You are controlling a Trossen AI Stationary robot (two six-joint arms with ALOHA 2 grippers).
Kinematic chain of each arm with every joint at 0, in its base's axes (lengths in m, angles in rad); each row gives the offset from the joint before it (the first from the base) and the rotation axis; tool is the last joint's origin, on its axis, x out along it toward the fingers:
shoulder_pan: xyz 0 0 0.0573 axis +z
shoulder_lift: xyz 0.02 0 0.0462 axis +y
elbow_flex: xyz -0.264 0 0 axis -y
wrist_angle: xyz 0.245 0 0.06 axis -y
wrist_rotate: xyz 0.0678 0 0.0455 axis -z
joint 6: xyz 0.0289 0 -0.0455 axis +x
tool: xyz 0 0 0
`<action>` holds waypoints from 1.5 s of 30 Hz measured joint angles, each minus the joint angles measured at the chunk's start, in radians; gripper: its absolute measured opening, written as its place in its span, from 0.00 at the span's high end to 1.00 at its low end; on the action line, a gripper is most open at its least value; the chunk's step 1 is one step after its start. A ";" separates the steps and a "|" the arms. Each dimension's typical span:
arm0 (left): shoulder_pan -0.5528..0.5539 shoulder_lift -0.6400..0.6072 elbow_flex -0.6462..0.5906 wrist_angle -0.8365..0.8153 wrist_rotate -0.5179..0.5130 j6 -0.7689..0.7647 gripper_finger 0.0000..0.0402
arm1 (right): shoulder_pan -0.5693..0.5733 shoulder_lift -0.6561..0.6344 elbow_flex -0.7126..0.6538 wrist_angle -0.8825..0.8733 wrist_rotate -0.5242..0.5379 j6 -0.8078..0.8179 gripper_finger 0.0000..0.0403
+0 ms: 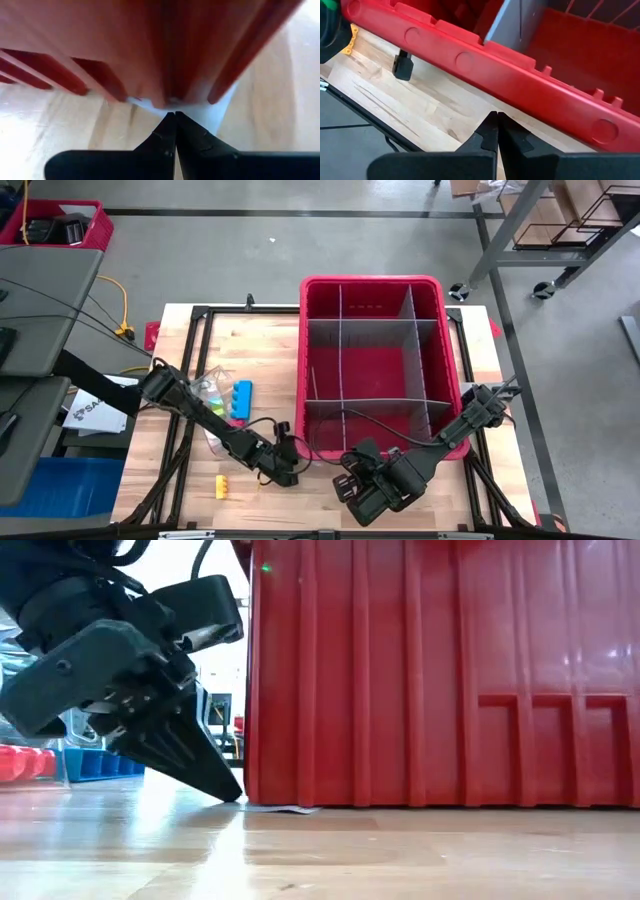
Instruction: Sort Items/Unsort Items
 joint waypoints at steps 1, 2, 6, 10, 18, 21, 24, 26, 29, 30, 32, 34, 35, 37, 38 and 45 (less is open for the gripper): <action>0.000 0.010 0.001 0.009 0.005 -0.007 1.00 | 0.000 0.000 0.000 0.000 0.000 0.000 1.00; 0.000 0.020 0.002 0.017 0.005 -0.017 1.00 | 0.000 0.000 0.000 0.001 -0.001 0.000 1.00; -0.008 0.031 0.002 0.053 0.011 -0.052 1.00 | 0.000 0.000 0.000 0.010 -0.004 0.000 1.00; -0.020 0.031 0.001 0.076 0.014 -0.061 1.00 | -0.002 0.000 0.000 0.008 -0.004 -0.001 1.00; -0.064 0.025 0.006 -0.052 0.145 -0.078 1.00 | -0.002 0.000 0.000 -0.005 -0.053 -0.002 1.00; -0.104 0.020 0.010 -0.127 0.164 -0.078 1.00 | -0.002 0.000 0.000 -0.017 -0.070 -0.003 1.00; -0.144 0.001 0.009 -0.160 0.187 -0.088 1.00 | -0.002 0.000 0.000 -0.025 -0.075 -0.003 1.00; -0.172 -0.023 0.004 -0.188 0.220 -0.094 1.00 | -0.002 0.000 0.000 -0.030 -0.089 -0.003 1.00; -0.207 -0.073 -0.001 -0.249 0.305 -0.115 1.00 | -0.002 0.000 0.000 -0.036 -0.090 -0.003 1.00; -0.217 -0.091 -0.003 -0.267 0.320 -0.120 1.00 | -0.002 0.000 0.000 -0.036 -0.090 -0.003 1.00; -0.228 -0.126 -0.006 -0.282 0.330 -0.119 1.00 | -0.002 0.000 0.000 -0.036 -0.090 -0.004 1.00; -0.232 -0.155 -0.011 -0.303 0.304 -0.121 1.00 | -0.002 -0.001 0.000 -0.037 -0.089 -0.009 1.00; -0.232 -0.166 -0.011 -0.295 0.281 -0.121 1.00 | -0.002 -0.001 0.000 -0.038 -0.089 -0.010 1.00; -0.227 -0.187 -0.008 -0.280 0.250 -0.120 1.00 | 0.001 -0.005 0.000 -0.039 -0.089 -0.011 1.00; -0.223 -0.194 -0.007 -0.276 0.247 -0.120 1.00 | 0.003 -0.009 0.000 -0.040 -0.088 -0.012 1.00; -0.228 -0.291 -0.003 -0.289 0.301 -0.126 1.00 | 0.018 -0.053 0.000 -0.037 -0.059 -0.045 1.00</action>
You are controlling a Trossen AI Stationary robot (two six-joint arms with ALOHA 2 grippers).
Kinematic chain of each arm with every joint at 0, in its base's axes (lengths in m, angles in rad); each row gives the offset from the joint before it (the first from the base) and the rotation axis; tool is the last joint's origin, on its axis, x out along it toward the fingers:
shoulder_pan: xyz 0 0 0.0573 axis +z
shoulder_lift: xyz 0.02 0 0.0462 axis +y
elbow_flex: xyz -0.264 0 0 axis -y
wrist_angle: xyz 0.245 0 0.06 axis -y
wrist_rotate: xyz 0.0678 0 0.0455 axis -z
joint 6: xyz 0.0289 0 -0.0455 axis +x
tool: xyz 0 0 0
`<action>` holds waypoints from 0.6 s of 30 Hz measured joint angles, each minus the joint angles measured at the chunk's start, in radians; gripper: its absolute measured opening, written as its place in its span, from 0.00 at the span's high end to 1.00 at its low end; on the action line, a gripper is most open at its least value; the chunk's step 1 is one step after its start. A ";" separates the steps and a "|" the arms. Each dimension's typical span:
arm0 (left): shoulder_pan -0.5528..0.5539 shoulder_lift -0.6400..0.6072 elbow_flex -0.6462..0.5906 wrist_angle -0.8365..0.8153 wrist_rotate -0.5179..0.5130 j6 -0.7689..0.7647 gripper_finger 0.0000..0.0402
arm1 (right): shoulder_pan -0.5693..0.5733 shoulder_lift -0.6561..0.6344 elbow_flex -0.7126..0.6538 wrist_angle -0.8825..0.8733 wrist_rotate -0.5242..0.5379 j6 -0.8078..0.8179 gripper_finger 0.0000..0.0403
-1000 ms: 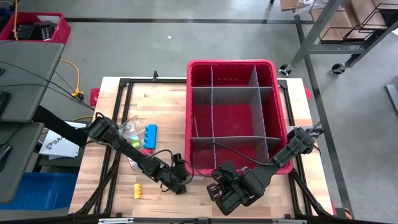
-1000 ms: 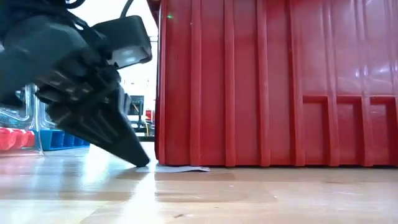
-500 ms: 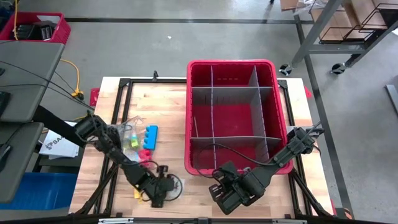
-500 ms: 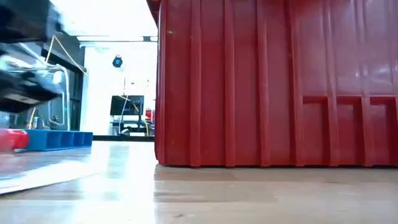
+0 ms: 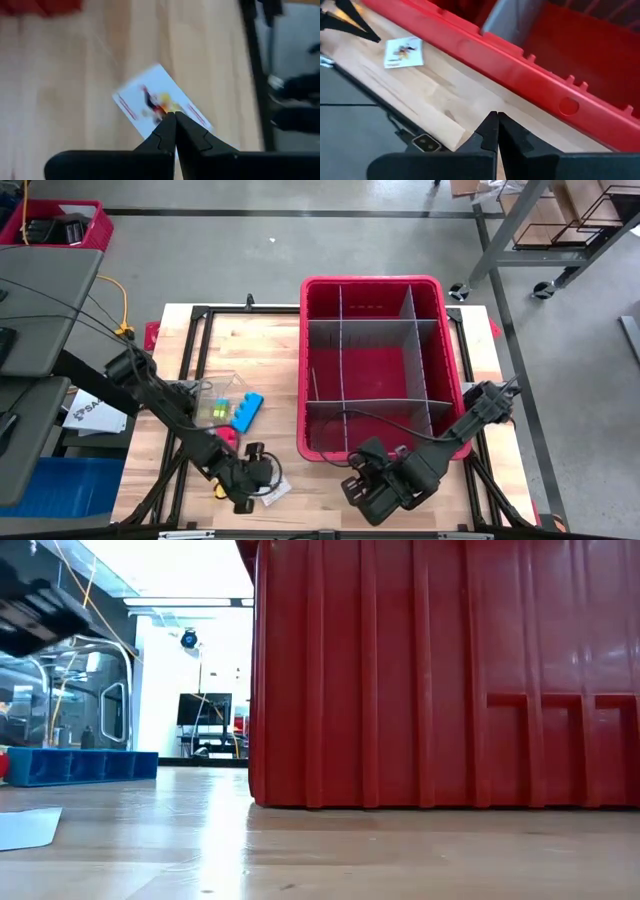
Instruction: Sort Items/Unsort Items
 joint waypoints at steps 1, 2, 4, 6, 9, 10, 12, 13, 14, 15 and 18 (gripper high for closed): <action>-0.001 -0.019 0.000 -0.023 0.030 -0.012 1.00 | 0.004 -0.006 0.000 0.008 0.010 -0.013 1.00; -0.003 -0.036 0.000 -0.054 0.065 -0.033 1.00 | 0.006 -0.012 0.000 0.017 0.015 -0.032 1.00; -0.009 -0.062 0.000 -0.095 0.138 -0.090 1.00 | 0.010 -0.019 0.000 0.031 0.017 -0.070 1.00; -0.018 -0.075 0.000 -0.076 0.198 -0.121 1.00 | 0.016 -0.020 0.000 0.045 0.020 -0.094 1.00; -0.038 -0.083 0.000 0.004 0.207 -0.093 0.98 | 0.017 -0.019 0.000 0.049 0.019 -0.114 1.00; -0.043 -0.084 0.005 0.020 0.217 -0.058 0.97 | 0.018 -0.019 0.000 0.049 0.019 -0.118 1.00; -0.056 -0.074 0.029 0.013 0.243 0.071 0.92 | 0.018 -0.019 0.000 0.048 0.019 -0.124 1.00; -0.061 -0.067 0.041 -0.011 0.249 0.159 0.89 | 0.017 -0.019 0.000 0.048 0.019 -0.132 1.00; -0.066 -0.059 0.052 -0.042 0.247 0.250 0.85 | 0.017 -0.019 0.000 0.048 0.019 -0.142 1.00; -0.068 -0.049 0.060 -0.067 0.231 0.330 0.82 | 0.017 -0.019 0.000 0.048 0.019 -0.150 1.00; -0.071 -0.007 0.066 -0.067 0.140 0.498 0.69 | 0.015 -0.019 0.000 0.049 0.012 -0.160 1.00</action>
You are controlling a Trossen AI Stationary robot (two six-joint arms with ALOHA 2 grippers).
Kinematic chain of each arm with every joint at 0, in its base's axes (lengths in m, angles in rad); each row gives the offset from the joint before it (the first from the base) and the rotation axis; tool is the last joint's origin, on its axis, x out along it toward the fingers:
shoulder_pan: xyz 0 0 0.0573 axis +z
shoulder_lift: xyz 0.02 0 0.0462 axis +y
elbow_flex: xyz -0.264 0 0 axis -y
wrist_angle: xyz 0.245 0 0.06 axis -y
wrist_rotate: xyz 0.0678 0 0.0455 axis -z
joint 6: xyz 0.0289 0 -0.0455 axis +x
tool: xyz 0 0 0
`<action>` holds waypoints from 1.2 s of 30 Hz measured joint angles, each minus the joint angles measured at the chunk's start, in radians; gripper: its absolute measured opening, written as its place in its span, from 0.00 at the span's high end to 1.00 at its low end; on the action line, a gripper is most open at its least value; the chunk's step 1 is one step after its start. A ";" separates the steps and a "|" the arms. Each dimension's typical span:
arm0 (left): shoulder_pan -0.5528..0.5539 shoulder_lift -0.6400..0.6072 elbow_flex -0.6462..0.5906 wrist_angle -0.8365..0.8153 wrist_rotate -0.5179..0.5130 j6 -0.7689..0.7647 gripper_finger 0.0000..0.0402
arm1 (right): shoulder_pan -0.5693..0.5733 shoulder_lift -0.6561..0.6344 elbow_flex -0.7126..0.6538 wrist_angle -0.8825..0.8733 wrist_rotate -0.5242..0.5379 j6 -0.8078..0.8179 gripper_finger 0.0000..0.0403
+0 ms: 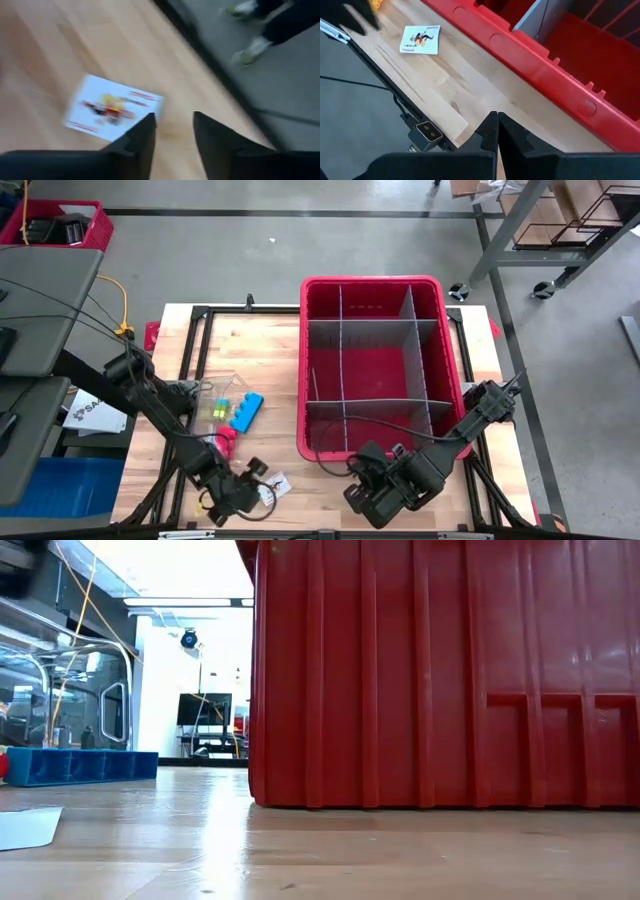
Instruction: Sort Items/Unsort Items
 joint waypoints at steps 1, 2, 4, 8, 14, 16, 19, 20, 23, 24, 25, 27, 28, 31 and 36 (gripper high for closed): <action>0.004 0.018 0.000 0.007 -0.030 0.041 0.65 | 0.000 0.000 0.000 -0.001 -0.003 -0.001 1.00; 0.008 0.040 0.001 0.019 -0.049 0.086 0.61 | 0.000 0.000 0.000 -0.001 -0.006 -0.001 1.00; 0.015 0.084 0.001 0.035 -0.054 0.173 0.53 | 0.000 0.000 0.000 -0.001 -0.016 -0.001 1.00; 0.023 0.131 0.007 0.047 -0.051 0.299 0.41 | 0.000 0.000 0.000 -0.006 -0.043 -0.001 1.00; 0.023 0.159 0.013 0.058 -0.056 0.397 0.36 | 0.000 0.000 0.000 -0.008 -0.045 0.001 1.00; 0.027 0.184 0.013 0.057 -0.064 0.425 0.35 | -0.001 0.000 0.000 -0.008 -0.044 0.001 1.00; 0.031 0.218 0.015 0.063 -0.088 0.451 0.35 | -0.001 0.001 0.000 -0.007 -0.044 0.003 1.00; 0.032 0.231 0.017 0.065 -0.095 0.450 0.35 | -0.001 0.001 0.000 -0.008 -0.043 0.003 1.00; 0.041 0.262 0.019 0.059 -0.103 0.444 0.35 | -0.001 0.001 0.000 -0.007 -0.042 0.014 1.00; 0.043 0.270 0.019 0.069 -0.112 0.434 0.36 | -0.001 0.001 0.000 -0.007 -0.041 0.018 1.00; 0.044 0.277 0.019 0.082 -0.123 0.412 0.37 | -0.001 0.001 0.000 -0.007 -0.040 0.019 1.00; 0.048 0.298 0.019 0.126 -0.149 0.363 0.44 | -0.001 0.001 0.000 -0.004 -0.041 0.018 1.00; 0.051 0.309 0.019 0.159 -0.156 0.340 0.50 | -0.001 0.001 0.000 -0.003 -0.041 0.019 1.00; 0.059 0.339 0.020 0.217 -0.160 0.263 0.80 | -0.002 0.001 0.000 0.000 -0.038 0.029 1.00; 0.061 0.355 0.024 0.219 -0.148 0.183 0.98 | -0.002 0.001 0.000 0.014 -0.037 0.046 1.00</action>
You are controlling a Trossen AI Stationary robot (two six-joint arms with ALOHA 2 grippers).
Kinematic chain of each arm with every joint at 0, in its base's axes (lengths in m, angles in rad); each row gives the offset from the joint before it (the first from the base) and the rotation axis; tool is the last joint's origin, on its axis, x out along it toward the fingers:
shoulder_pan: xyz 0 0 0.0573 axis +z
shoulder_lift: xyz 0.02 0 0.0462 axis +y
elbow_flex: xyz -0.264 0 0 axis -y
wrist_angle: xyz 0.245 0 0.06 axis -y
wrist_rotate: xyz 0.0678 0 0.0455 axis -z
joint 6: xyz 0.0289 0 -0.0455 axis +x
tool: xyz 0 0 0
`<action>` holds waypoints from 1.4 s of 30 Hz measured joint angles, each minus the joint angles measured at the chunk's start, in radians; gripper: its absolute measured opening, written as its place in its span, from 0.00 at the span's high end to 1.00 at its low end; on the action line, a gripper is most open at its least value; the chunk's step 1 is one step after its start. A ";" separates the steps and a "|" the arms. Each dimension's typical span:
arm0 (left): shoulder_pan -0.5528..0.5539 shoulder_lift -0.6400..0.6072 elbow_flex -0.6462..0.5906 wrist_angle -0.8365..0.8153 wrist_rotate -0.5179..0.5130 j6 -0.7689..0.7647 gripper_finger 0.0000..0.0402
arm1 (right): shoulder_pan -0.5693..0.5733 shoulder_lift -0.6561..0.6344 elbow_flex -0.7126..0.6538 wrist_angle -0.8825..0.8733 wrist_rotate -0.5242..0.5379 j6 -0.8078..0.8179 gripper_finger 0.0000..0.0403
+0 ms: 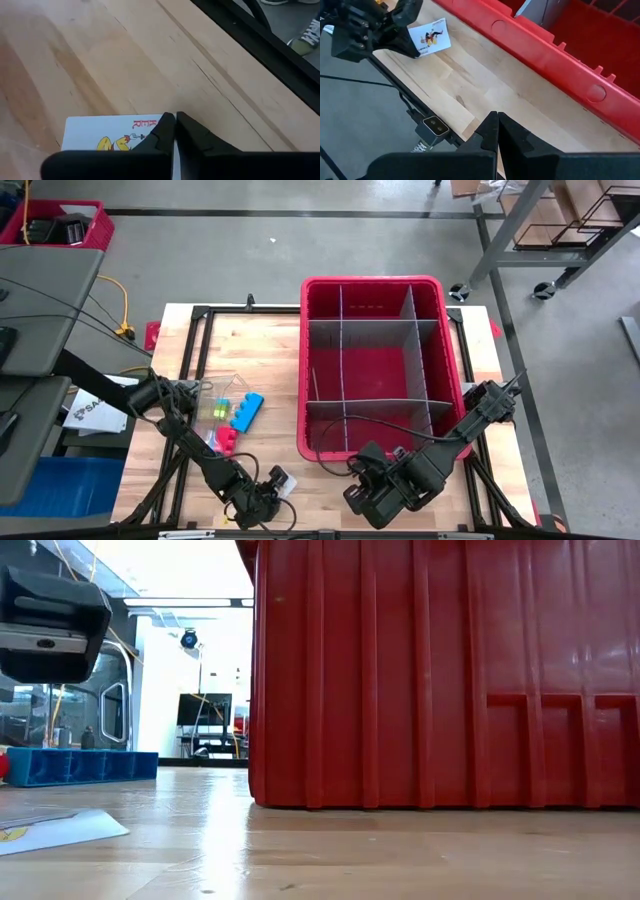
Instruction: Sort Items/Unsort Items
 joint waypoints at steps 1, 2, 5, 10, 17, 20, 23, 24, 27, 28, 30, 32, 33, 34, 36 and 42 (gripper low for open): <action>0.000 -0.006 0.002 -0.009 0.006 -0.013 0.99 | 0.000 0.000 0.000 0.000 0.000 0.000 1.00; 0.002 -0.016 0.007 -0.028 0.015 -0.026 0.99 | 0.000 0.000 0.000 0.001 0.000 0.000 1.00; 0.008 -0.065 0.035 -0.154 -0.001 -0.058 1.00 | 0.000 0.000 0.000 0.000 0.014 -0.001 1.00; 0.011 -0.163 0.113 -0.333 -0.068 -0.078 1.00 | 0.000 0.000 0.000 0.000 0.046 -0.001 1.00; 0.016 -0.365 0.183 -0.457 -0.112 -0.090 1.00 | -0.004 0.000 0.000 -0.005 0.072 -0.001 1.00; 0.032 -0.449 0.206 -0.491 -0.146 -0.107 1.00 | -0.005 0.000 0.000 -0.008 0.078 -0.001 1.00; 0.055 -0.522 0.239 -0.524 -0.185 -0.125 1.00 | -0.005 0.000 0.000 -0.013 0.086 -0.001 1.00; 0.062 -0.549 0.259 -0.531 -0.205 -0.126 1.00 | -0.004 0.000 0.000 -0.015 0.086 -0.001 1.00; 0.089 -0.611 0.323 -0.542 -0.278 -0.105 1.00 | 0.015 -0.009 0.000 -0.016 0.107 -0.001 1.00; 0.101 -0.625 0.342 -0.528 -0.300 -0.082 1.00 | 0.026 -0.017 0.000 -0.014 0.134 -0.001 1.00; 0.133 -0.652 0.387 -0.505 -0.343 -0.029 1.00 | 0.056 -0.042 0.001 -0.016 0.198 0.002 1.00; 0.181 -0.674 0.422 -0.491 -0.365 0.027 1.00 | 0.089 -0.063 0.022 -0.037 0.261 0.003 1.00; 0.206 -0.681 0.431 -0.493 -0.367 0.045 1.00 | 0.103 -0.069 0.036 -0.055 0.286 0.017 1.00; 0.232 -0.686 0.436 -0.490 -0.365 0.060 1.00 | 0.114 -0.072 0.053 -0.088 0.311 0.040 1.00; 0.284 -0.690 0.434 -0.450 -0.317 0.100 1.00 | 0.129 -0.074 0.091 -0.163 0.356 0.091 1.00; 0.441 -0.693 0.427 -0.245 -0.045 0.240 1.00 | 0.151 -0.077 0.203 -0.244 0.486 0.129 1.00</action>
